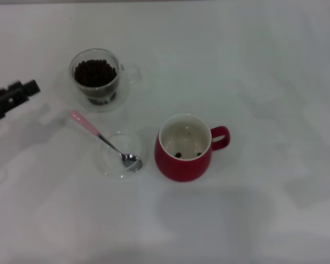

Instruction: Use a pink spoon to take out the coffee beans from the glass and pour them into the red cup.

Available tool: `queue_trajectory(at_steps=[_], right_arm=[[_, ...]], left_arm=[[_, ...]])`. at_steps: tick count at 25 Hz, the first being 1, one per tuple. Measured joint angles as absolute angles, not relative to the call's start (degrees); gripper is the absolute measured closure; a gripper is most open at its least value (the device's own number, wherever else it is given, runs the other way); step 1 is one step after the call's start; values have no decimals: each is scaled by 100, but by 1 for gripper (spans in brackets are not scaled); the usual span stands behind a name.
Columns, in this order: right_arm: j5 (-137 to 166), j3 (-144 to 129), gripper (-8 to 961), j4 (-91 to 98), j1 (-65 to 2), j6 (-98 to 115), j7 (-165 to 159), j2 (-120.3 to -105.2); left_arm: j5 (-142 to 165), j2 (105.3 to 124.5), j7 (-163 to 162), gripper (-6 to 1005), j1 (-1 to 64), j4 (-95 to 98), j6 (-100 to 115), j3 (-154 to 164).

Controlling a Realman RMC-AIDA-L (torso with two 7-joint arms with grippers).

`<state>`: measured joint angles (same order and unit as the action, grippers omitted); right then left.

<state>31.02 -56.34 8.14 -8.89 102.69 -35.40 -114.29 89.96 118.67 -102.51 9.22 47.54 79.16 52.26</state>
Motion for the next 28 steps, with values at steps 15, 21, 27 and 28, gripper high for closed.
queue_trajectory(at_steps=[15, 21, 27, 28], right_arm=[[3112, -6069, 187, 732, -918, 10457, -2892, -11526], [3112, -6106, 187, 744, -944, 10687, -2857, -11514], [3111, -6113, 187, 687, -944, 10586, -2668, -11513], [3111, -6122, 187, 680, -933, 10572, -2610, -11513]], left_arm=[[8129, 11849, -6715, 396, 1813, 3742, 7922, 3428], [7971, 11856, -5561, 396, 2092, 3395, 7732, 2837], [7838, 11861, -4982, 397, 2234, 3071, 7314, 2826], [7788, 11865, -4949, 397, 2241, 3032, 7274, 2827]])
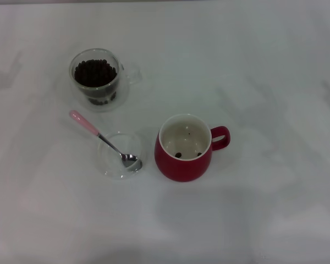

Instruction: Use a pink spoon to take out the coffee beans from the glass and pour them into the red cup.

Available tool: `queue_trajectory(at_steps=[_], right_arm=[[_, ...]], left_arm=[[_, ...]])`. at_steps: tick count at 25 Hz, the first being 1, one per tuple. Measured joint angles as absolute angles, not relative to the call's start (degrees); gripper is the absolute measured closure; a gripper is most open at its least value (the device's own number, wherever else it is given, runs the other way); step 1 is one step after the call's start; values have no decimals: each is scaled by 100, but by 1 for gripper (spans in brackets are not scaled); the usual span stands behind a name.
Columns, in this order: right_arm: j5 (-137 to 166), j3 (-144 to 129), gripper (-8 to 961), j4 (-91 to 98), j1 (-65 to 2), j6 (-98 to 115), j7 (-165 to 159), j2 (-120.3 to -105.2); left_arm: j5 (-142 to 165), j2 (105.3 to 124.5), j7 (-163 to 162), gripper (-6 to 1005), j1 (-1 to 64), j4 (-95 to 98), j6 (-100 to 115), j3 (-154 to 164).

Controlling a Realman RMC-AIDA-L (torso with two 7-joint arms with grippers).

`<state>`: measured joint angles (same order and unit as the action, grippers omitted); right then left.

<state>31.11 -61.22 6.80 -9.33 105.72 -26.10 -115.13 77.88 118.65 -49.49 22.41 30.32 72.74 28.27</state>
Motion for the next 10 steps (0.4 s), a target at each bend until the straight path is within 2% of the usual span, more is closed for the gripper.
queue_trajectory(at_steps=[10], right_arm=[[3062, -5997, 187, 667, -862, 10292, -1888, -11505]], left_arm=[[6838, 11879, -4495, 397, 2209, 2651, 7184, 2820]])
